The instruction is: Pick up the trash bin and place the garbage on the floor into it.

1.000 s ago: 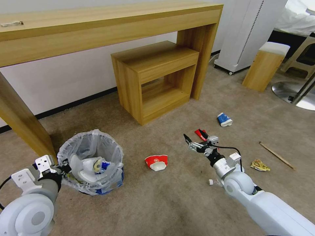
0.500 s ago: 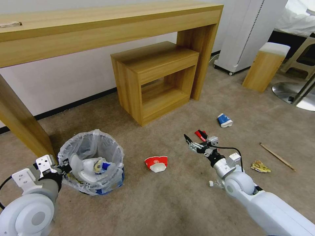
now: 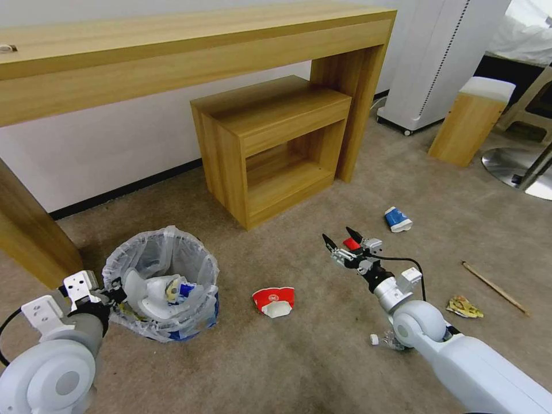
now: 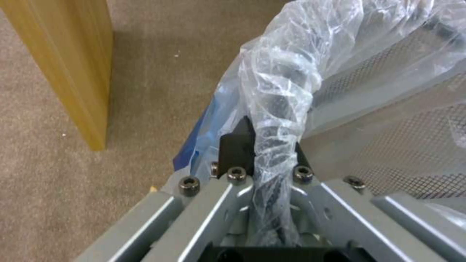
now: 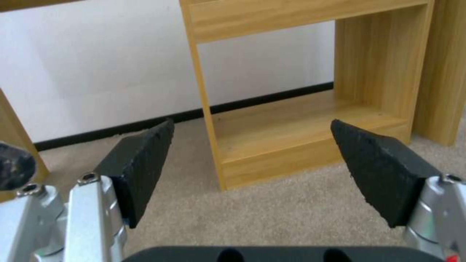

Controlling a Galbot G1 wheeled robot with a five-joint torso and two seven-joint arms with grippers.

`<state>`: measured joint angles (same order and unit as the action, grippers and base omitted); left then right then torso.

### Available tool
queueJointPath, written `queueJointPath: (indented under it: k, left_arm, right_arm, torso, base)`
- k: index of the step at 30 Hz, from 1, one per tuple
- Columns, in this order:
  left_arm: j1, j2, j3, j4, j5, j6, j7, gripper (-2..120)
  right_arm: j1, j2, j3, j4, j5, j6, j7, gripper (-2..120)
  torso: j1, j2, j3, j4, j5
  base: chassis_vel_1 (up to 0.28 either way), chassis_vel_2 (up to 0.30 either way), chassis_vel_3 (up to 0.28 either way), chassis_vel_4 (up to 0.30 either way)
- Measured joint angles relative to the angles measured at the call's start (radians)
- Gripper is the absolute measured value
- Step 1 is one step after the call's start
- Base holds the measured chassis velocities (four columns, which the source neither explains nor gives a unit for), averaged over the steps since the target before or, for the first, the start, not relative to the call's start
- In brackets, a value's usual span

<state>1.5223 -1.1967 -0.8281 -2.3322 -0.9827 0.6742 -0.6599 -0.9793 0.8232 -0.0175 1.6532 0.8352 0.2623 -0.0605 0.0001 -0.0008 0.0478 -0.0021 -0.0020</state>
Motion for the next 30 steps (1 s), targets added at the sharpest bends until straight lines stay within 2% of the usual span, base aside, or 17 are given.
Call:
queueJointPath:
  k: [16,20,23,28,30]
  left_arm:
    - [0.004,-0.004,0.002,-0.003,0.004,-0.005,0.003,1]
    - [0.005,-0.005,0.009,-0.002,0.009,-0.005,0.004,1]
    - [0.005,-0.007,0.013,0.001,0.015,-0.005,0.004,1]
    - [0.007,-0.01,0.019,0.002,0.021,-0.005,0.005,1]
    - [0.008,-0.011,0.025,0.004,0.029,-0.006,0.006,1]
  right_arm:
    - [-0.005,0.007,0.001,-0.004,-0.024,0.007,-0.002,83]
    - [0.003,0.004,-0.007,-0.008,-0.063,0.021,-0.02,90]
    - [0.012,-0.013,-0.021,-0.007,-0.085,0.029,-0.089,99]
    - [0.021,-0.042,-0.036,-0.007,-0.117,0.049,-0.189,100]
    - [0.029,-0.067,-0.055,-0.01,-0.139,0.069,-0.266,100]
  torso:
    - [0.0,0.0,0.0,0.0,0.0]
    - [0.0,0.0,0.0,-0.0001,0.0]
    - [0.0,0.0,0.0,0.0001,0.0001]
    - [0.0,0.0,0.0,0.0,0.0]
    - [0.0,0.0,0.0,0.0,0.0]
  base:
    - [-0.05,0.048,0.05,-0.049]
    - [0.0,0.0,0.0,0.0]
    - [0.0,0.0,0.0,0.0]
    - [0.0,0.0,0.0,0.0]
    - [0.0,0.0,0.0,0.0]
